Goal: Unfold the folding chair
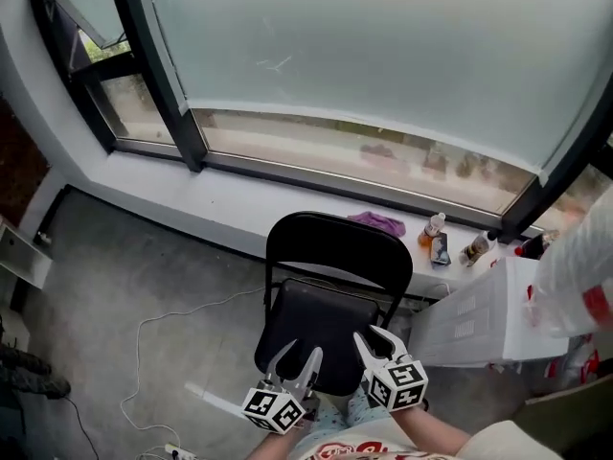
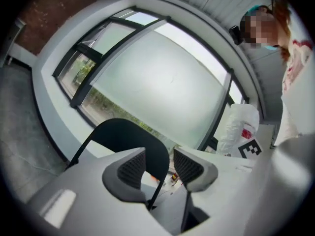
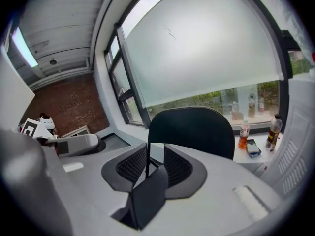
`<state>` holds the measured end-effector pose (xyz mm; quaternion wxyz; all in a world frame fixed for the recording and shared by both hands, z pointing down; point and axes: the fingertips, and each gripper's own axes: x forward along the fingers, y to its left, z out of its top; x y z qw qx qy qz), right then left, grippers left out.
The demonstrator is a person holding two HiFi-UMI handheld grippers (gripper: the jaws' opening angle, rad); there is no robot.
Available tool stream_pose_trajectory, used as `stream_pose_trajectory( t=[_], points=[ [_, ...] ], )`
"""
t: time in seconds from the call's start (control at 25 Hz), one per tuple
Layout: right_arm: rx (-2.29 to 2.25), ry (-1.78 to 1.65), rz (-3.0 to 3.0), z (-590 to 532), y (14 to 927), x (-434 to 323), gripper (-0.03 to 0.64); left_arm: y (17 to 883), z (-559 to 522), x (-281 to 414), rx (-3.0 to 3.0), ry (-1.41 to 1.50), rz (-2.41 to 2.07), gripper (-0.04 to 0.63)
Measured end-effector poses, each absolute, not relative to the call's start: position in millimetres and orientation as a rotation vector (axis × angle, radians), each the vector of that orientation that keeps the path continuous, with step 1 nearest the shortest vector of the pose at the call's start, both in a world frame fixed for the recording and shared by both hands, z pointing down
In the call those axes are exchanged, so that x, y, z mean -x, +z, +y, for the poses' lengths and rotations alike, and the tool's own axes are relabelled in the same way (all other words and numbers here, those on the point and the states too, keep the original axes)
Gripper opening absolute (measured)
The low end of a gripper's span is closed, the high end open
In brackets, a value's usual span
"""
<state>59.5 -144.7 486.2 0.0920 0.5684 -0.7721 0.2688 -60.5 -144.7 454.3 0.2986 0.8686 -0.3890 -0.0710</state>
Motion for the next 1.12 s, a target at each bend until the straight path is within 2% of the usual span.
stream_pose_trajectory(
  t=[0.08,0.48,1.12],
  points=[
    [-1.649,0.738,-2.369,-145,461,-48,0.123,426,-143,60,-2.371,-0.246,-1.039,0.148],
    [-1.591,0.619,-2.582,-132,399,-11,0.024,370,-133,73,-2.495,-0.300,-1.079,0.004],
    [-1.483,0.416,-2.658,-111,376,4,0.023,344,-112,59,-2.609,-0.244,-1.025,0.003]
  ],
)
